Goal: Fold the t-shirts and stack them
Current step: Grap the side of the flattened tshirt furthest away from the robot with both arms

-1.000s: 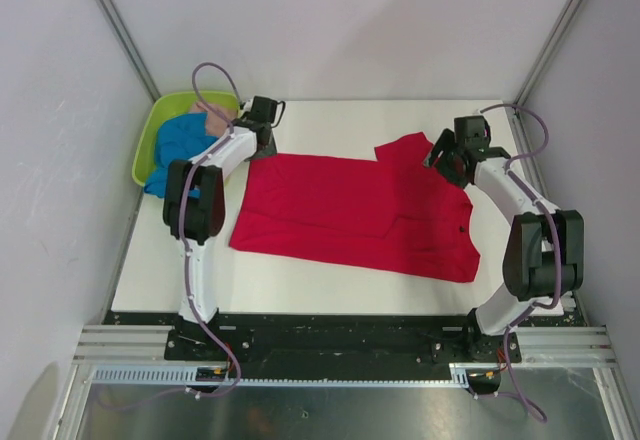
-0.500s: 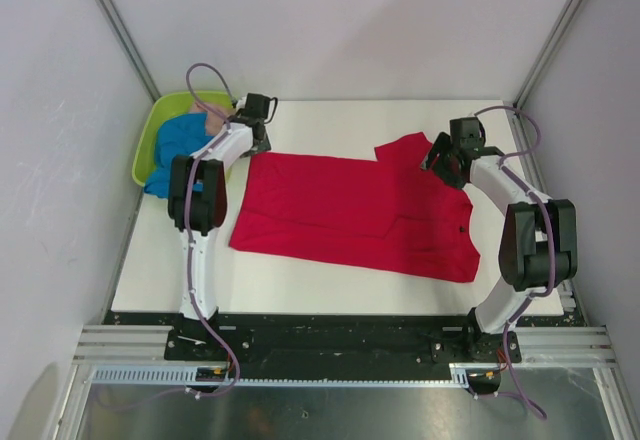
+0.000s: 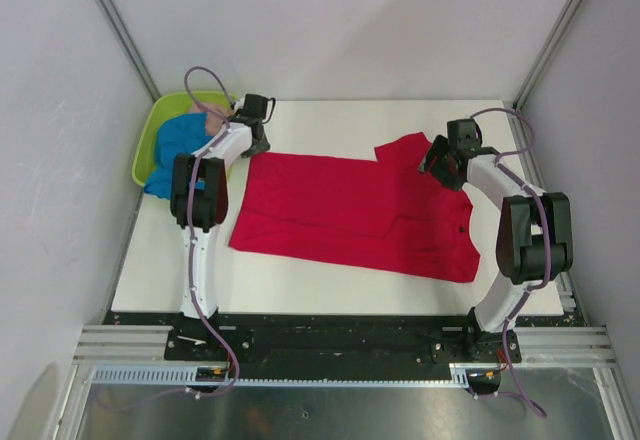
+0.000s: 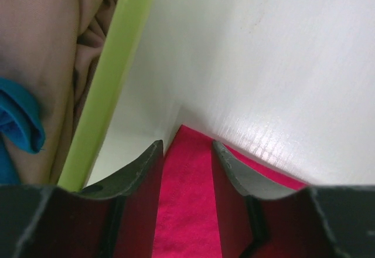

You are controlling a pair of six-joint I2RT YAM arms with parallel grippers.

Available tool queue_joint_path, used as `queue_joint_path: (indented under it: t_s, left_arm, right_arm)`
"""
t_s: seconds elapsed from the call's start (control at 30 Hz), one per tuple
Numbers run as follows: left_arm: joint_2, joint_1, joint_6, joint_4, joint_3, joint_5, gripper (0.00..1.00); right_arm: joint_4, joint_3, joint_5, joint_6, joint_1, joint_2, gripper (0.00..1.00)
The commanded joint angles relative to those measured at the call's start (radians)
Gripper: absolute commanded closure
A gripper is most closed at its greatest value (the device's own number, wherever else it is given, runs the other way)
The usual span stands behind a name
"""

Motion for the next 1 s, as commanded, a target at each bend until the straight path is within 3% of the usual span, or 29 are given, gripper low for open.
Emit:
queue_joint_path:
  t_s: [0.0,0.7,0.83,0.97]
  left_arm:
    - [0.012,0.019,-0.031,0.008,0.061,0.006,0.58]
    - [0.043,0.038,-0.089,-0.042,0.109,0.027,0.65]
    - [0.047,0.044,-0.097,-0.045,0.111,0.032,0.73]
    - [0.050,0.045,-0.095,-0.043,0.116,0.041,0.91]
  right_arm:
    - [0.027,0.043,-0.011,-0.022,-0.001,0.009,0.27]
    - [0.031,0.052,-0.045,-0.033,-0.018,0.052,0.28]
    - [0.034,0.058,-0.052,-0.036,-0.023,0.061,0.28]
    - [0.041,0.075,-0.055,-0.036,-0.024,0.075,0.28]
